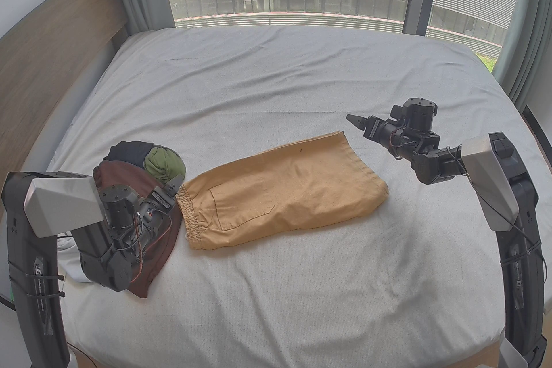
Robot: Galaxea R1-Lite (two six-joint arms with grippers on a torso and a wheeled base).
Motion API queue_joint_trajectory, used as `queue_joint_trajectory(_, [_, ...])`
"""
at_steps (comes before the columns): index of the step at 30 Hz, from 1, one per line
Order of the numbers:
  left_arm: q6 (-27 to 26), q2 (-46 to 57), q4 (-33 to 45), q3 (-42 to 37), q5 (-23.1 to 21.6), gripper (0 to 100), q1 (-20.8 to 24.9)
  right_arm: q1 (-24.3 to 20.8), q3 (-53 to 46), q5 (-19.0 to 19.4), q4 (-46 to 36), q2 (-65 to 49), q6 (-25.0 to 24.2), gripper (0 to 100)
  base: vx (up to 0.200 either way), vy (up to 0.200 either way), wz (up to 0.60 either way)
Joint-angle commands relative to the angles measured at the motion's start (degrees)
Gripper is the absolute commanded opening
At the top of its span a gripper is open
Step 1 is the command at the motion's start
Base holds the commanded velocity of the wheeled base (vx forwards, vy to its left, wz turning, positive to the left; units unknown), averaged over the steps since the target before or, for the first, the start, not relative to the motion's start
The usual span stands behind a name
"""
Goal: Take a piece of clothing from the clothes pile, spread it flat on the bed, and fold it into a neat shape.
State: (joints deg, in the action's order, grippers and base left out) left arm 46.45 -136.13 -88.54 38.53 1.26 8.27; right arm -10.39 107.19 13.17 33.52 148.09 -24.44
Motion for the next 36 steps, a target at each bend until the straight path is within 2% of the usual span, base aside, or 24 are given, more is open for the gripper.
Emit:
queue_joint_trajectory(1, [0.1, 3.5, 0.0, -2.2, -0.3, 100, 1.2, -1.1, -7.3, 0.1, 0.1, -6.5, -0.1, 100, 0.000, 0.000, 0.00])
queue_joint_trajectory(5, [0.0, 6.2, 0.0, -5.0, -0.7, 100, 3.9, -2.8, -19.7, 0.2, 0.2, -14.6, -0.3, 100, 0.000, 0.000, 0.00])
queue_joint_trajectory(7, [-0.1, 6.4, -0.1, -5.3, -0.7, 100, 4.3, -3.1, -21.3, 0.2, 0.2, -15.6, -0.3, 100, 0.000, 0.000, 0.00])
queue_joint_trajectory(9, [-1.5, 8.2, 0.0, -6.7, -0.8, 100, 5.7, -4.6, -31.7, 0.2, 2.5, -20.5, -0.2, 100, 0.000, 0.000, 0.00])
queue_joint_trajectory(13, [-2.2, 8.7, -0.1, -7.5, -1.2, 100, 6.7, -5.4, -38.1, 0.1, 5.8, -22.4, -0.2, 100, 0.000, 0.000, 0.00])
queue_joint_trajectory(16, [-3.6, 9.3, -0.1, -9.4, -2.4, 100, 7.6, -5.5, -45.3, 0.1, 12.8, -22.6, -0.3, 100, 0.000, 0.000, 0.00])
queue_joint_trajectory(23, [-7.6, 9.2, 0.0, -11.8, -4.1, 100, 8.7, -5.3, -52.9, 0.6, 19.4, -22.6, -6.4, 100, 0.000, 0.000, 0.00])
queue_joint_trajectory(26, [-9.1, 9.0, -0.1, -12.4, -4.3, 100, 8.7, -5.6, -55.6, 2.1, 21.3, -22.0, -8.8, 100, 0.000, 0.000, 0.00])
queue_joint_trajectory(36, [-9.4, 7.8, -0.1, -12.4, -4.2, 100, 8.7, -6.0, -54.8, 2.6, 23.7, -15.2, -9.2, 100, 0.000, 0.000, 0.00])
